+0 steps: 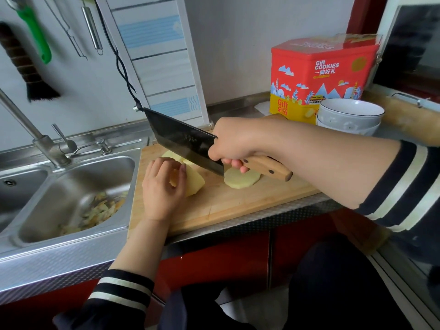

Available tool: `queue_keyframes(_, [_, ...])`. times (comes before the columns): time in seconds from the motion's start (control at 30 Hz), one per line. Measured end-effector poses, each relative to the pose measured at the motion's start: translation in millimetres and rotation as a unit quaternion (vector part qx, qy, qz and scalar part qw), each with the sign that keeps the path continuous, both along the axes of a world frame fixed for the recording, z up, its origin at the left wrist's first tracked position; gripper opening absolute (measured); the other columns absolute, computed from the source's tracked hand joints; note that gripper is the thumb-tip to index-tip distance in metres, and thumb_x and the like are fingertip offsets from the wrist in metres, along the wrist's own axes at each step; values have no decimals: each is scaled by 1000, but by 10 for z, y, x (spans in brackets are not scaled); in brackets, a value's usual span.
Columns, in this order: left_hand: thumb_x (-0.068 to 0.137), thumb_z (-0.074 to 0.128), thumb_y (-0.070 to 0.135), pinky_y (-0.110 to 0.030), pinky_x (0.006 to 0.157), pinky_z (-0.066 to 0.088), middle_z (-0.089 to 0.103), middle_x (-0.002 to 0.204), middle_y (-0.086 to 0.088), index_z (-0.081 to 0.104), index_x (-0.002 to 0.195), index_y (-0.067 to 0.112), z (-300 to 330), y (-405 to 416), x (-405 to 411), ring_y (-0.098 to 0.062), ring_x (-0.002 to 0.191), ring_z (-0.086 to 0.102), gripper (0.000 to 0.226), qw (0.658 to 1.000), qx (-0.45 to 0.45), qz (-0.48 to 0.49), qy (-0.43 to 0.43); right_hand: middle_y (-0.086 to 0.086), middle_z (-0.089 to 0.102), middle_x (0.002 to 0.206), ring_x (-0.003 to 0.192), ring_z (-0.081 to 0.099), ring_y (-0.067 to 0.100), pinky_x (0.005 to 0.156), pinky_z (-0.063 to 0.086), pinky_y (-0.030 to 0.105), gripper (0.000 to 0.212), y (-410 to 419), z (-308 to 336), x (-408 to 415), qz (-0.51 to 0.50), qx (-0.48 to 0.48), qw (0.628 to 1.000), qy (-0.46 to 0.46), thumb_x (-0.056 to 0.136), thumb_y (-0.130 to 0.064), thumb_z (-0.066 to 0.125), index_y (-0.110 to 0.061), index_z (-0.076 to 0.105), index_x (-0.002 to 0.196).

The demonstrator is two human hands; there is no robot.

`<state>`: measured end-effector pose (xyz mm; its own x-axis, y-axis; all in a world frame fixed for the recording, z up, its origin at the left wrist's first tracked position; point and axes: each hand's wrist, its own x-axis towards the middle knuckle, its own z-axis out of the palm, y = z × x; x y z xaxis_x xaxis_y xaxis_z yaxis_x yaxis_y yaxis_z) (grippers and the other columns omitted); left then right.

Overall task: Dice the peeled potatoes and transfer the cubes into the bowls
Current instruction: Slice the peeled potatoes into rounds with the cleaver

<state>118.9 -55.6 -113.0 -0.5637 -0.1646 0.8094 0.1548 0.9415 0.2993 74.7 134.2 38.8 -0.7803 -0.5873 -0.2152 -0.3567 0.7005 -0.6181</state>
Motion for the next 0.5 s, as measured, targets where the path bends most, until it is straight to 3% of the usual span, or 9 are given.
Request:
queue_keyframes(0.27, [95, 49, 21, -30, 71, 38, 59, 87, -12, 61, 85, 1, -2, -5, -8, -26, 81, 51, 26, 1000, -9, -14, 0, 8, 53, 62, 39, 45, 13, 42, 46, 21, 13, -89, 94, 145, 24, 25, 999, 8, 93, -9, 53, -4, 56, 82])
queue_keyframes(0.5, [93, 48, 18, -28, 73, 36, 58, 88, -12, 60, 84, 2, 16, 6, -9, -27, 82, 49, 22, 1000, -7, -26, -7, 10, 52, 64, 42, 44, 15, 40, 45, 20, 20, -135, 76, 241, 30, 50, 998, 13, 95, -6, 47, -2, 53, 77])
